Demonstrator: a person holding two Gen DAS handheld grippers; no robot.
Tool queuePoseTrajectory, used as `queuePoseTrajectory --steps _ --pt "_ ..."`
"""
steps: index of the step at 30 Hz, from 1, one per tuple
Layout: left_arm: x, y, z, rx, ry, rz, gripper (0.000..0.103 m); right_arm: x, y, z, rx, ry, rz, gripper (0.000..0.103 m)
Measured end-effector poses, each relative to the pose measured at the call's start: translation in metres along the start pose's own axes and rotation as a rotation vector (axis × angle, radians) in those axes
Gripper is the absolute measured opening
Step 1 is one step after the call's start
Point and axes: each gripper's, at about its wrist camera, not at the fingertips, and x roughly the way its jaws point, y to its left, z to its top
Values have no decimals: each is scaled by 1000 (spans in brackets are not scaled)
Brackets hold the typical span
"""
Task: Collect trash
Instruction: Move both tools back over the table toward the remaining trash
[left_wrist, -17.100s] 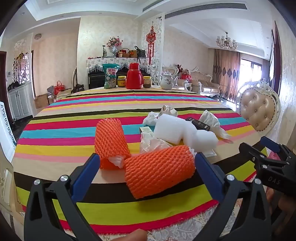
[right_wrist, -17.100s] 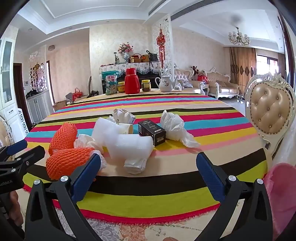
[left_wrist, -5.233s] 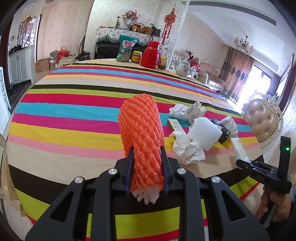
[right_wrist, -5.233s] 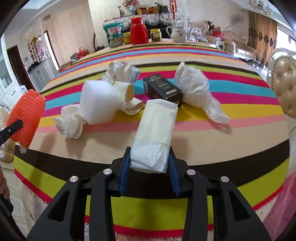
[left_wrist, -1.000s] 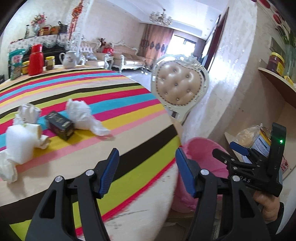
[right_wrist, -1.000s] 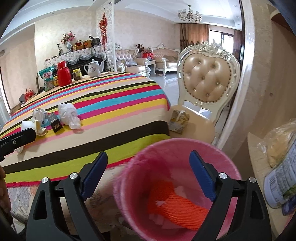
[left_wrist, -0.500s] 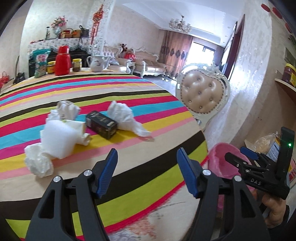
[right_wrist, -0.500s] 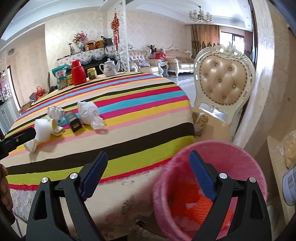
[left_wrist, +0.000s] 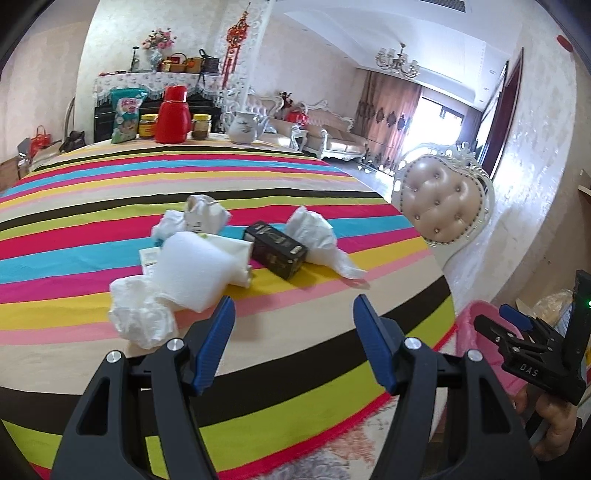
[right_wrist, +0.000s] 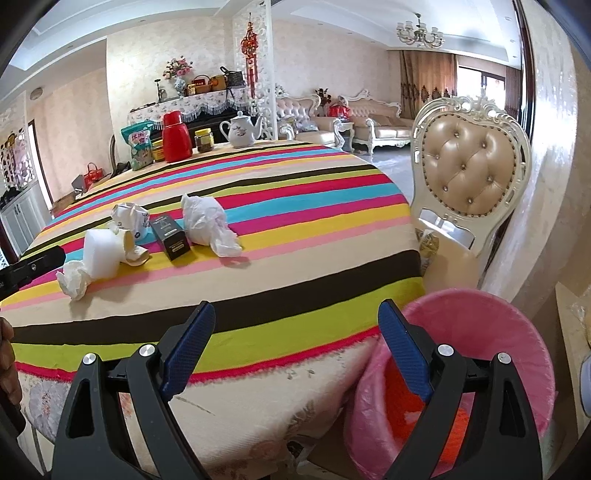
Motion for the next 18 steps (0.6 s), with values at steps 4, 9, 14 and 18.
queuePoseTrajectory --steps 4,9,14,18 --pt "5 10 1 -8 10 19 64 9 10 4 -10 7 16 85" --pt "13 22 3 -22 28 39 64 20 21 11 -22 15 32 85" --pt "21 35 8 -36 47 57 64 31 30 19 -28 25 45 85" --pt "31 50 12 -56 70 77 64 44 39 26 -35 40 60 85"
